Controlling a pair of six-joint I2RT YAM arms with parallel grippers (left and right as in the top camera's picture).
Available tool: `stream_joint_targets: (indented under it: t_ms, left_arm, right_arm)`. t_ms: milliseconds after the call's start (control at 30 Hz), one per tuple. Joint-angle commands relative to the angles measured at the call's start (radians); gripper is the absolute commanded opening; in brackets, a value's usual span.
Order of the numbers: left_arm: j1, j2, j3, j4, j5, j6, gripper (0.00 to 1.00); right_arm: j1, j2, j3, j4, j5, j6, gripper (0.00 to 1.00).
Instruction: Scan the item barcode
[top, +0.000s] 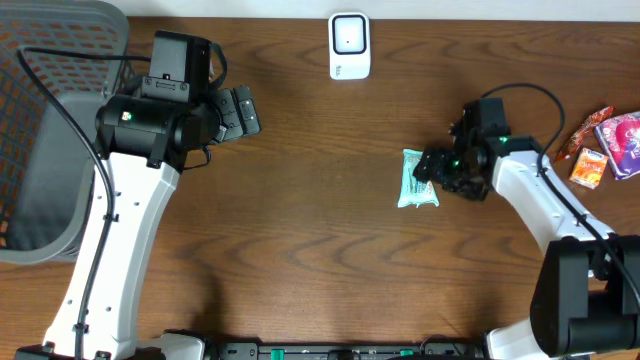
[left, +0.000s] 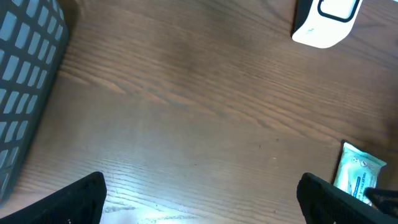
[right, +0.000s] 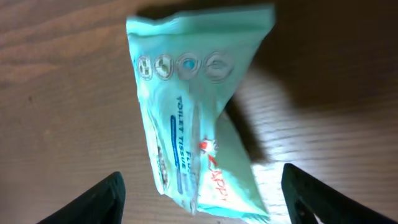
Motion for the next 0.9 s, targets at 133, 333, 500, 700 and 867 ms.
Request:
stream_joint_targets:
  t_ms: [133,333,500,700,867]
  left_arm:
    - [0.003,0.004,0.0,-0.003,0.002,-0.005,0.98]
    - [0.003,0.004,0.0,-0.003,0.002,-0.005,0.98]
    - [0.003,0.004,0.0,-0.003,0.002,-0.005,0.98]
    - [0.003,0.004,0.0,-0.003,0.003,-0.005,0.98]
    - [0.003,0.004,0.0,-0.003,0.002,-0.005,0.98]
  right_arm:
    - [0.003,0.02,-0.175,0.209,-0.105,0.092,0.7]
    - [0.003,0.047,-0.303,0.414,-0.106,0.171,0.58]
    - [0.003,0.1,-0.317,0.513,-0.109,0.171,0.1]
    - [0.003,0.098,-0.3,0.583,-0.134,0.171,0.01]
    - [0.005,0.047,-0.186,0.583,-0.244,0.171,0.01]
